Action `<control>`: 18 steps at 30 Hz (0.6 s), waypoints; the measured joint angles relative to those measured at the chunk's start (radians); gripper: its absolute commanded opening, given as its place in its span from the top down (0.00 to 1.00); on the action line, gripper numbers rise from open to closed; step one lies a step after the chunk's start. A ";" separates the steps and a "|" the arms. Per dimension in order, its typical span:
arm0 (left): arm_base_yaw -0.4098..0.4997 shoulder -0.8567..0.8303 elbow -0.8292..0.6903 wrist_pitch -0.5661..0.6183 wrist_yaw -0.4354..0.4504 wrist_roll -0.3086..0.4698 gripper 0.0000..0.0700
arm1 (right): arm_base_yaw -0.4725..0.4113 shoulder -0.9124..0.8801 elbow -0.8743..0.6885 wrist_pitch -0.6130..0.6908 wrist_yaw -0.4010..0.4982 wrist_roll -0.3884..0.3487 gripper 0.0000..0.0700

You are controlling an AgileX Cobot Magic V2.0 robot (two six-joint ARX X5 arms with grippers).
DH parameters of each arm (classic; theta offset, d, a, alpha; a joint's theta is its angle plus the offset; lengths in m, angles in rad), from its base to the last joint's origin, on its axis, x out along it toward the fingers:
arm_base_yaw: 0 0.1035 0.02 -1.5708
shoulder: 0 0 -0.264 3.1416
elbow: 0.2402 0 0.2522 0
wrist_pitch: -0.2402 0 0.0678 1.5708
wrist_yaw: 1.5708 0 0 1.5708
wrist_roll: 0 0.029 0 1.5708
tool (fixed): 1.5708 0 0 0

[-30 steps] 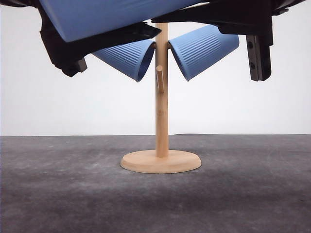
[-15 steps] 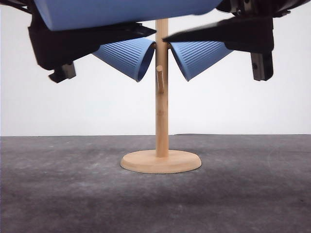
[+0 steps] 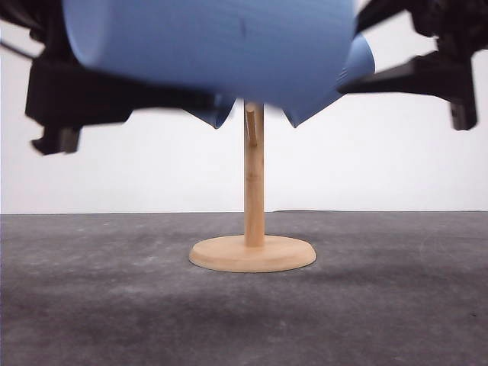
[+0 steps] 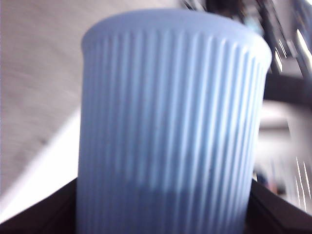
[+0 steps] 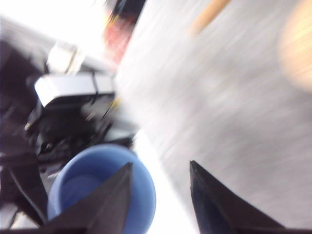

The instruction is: Place three cups

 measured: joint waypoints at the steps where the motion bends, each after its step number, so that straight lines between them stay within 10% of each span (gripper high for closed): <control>1: 0.002 0.000 0.000 0.007 -0.049 -0.043 0.46 | -0.023 0.000 0.000 0.000 0.004 -0.011 0.66; 8: 0.038 0.000 0.000 0.139 -0.256 -0.304 0.44 | -0.116 0.000 0.000 0.000 0.008 -0.066 0.66; 18: 0.081 0.140 0.000 0.360 -0.274 -0.538 0.44 | -0.120 0.000 0.000 0.000 0.036 -0.103 0.66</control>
